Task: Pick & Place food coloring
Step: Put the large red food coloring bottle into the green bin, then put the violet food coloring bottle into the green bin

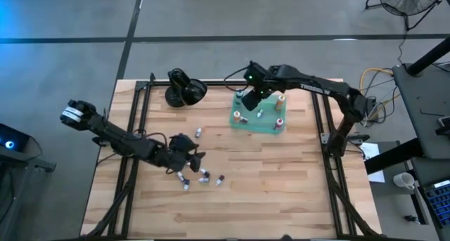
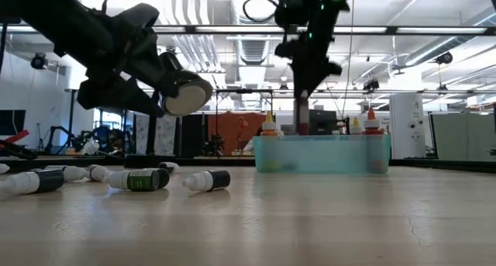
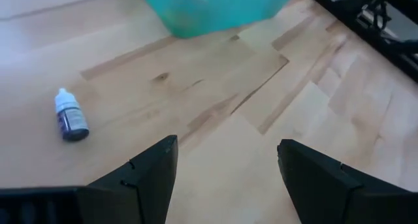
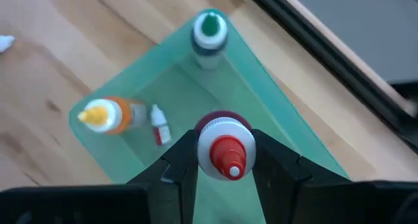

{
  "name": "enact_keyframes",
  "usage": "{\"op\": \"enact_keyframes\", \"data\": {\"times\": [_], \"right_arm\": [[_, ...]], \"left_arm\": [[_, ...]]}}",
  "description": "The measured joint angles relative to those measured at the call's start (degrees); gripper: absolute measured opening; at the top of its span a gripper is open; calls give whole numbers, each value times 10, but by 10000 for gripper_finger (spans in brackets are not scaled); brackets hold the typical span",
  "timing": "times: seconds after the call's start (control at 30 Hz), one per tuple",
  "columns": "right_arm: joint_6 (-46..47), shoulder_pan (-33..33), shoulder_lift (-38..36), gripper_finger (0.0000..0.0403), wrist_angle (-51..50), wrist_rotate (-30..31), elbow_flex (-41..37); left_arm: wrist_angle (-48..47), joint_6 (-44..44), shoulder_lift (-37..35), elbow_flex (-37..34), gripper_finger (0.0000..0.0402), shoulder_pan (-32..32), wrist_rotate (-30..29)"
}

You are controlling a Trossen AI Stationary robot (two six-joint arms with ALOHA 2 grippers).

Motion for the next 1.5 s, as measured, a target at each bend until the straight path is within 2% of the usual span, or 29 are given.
{"op": "enact_keyframes", "data": {"times": [0.2,0.43,0.57,0.63,0.77,1.0,1.27,1.4,1.5], "right_arm": [[-11,-41,44,107,108,-22,-63],[-61,-56,100,113,116,-25,-46],[-88,-56,110,120,112,-28,-30],[-101,-56,108,131,110,-33,-26],[-122,-56,88,166,109,-37,-24],[-132,-56,51,218,88,-37,-19],[-121,-18,-39,219,80,-36,-20],[-63,13,-67,219,67,-29,-23],[-32,43,-73,219,48,3,-23]], "left_arm": [[-35,-41,0,0,236,47,56],[-45,-38,-1,0,236,91,87],[-44,-24,-1,7,236,94,96],[-43,-9,-1,16,236,94,122],[-43,24,-1,38,236,94,166],[-68,54,-2,83,236,100,176],[-339,97,-20,197,236,127,218],[-363,33,-14,198,236,151,197],[-354,20,9,188,236,183,169]]}}
